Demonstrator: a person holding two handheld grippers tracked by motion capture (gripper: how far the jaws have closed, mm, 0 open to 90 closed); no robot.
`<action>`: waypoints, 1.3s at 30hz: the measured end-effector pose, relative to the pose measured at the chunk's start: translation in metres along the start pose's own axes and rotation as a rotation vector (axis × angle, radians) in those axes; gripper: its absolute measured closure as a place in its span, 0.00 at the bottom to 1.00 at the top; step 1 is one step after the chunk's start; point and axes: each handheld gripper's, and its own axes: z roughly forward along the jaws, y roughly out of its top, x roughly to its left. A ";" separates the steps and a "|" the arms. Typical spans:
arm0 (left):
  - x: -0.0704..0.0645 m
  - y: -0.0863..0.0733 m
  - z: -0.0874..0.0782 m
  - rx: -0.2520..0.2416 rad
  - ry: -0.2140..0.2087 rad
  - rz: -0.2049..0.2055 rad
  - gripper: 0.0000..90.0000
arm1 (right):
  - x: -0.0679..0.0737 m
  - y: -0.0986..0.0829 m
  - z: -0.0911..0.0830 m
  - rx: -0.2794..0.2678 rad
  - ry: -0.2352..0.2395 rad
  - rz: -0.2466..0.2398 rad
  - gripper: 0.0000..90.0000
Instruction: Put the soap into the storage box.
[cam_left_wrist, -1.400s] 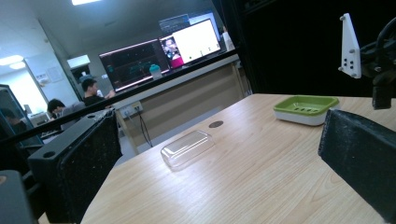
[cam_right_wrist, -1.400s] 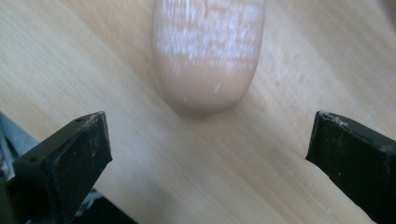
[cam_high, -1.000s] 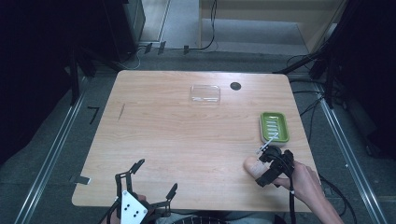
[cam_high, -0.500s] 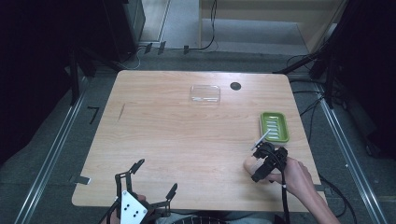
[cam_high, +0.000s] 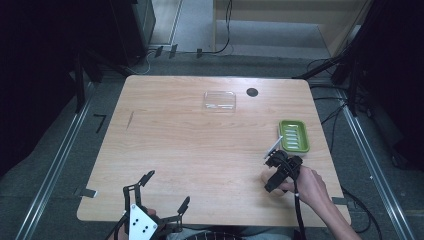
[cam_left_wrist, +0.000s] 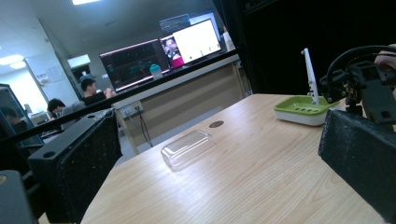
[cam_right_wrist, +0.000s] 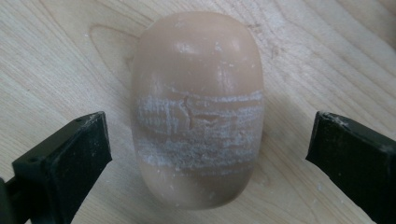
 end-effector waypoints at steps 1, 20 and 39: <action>0.000 0.000 0.000 0.000 -0.001 0.001 0.00 | 0.000 0.001 0.001 -0.003 -0.003 0.008 0.00; 0.000 0.000 0.000 0.000 0.001 -0.001 0.00 | 0.002 0.003 0.002 -0.008 0.014 0.005 0.29; 0.000 0.000 0.000 -0.004 0.000 -0.001 0.00 | 0.007 0.003 0.002 -0.010 0.003 0.010 0.37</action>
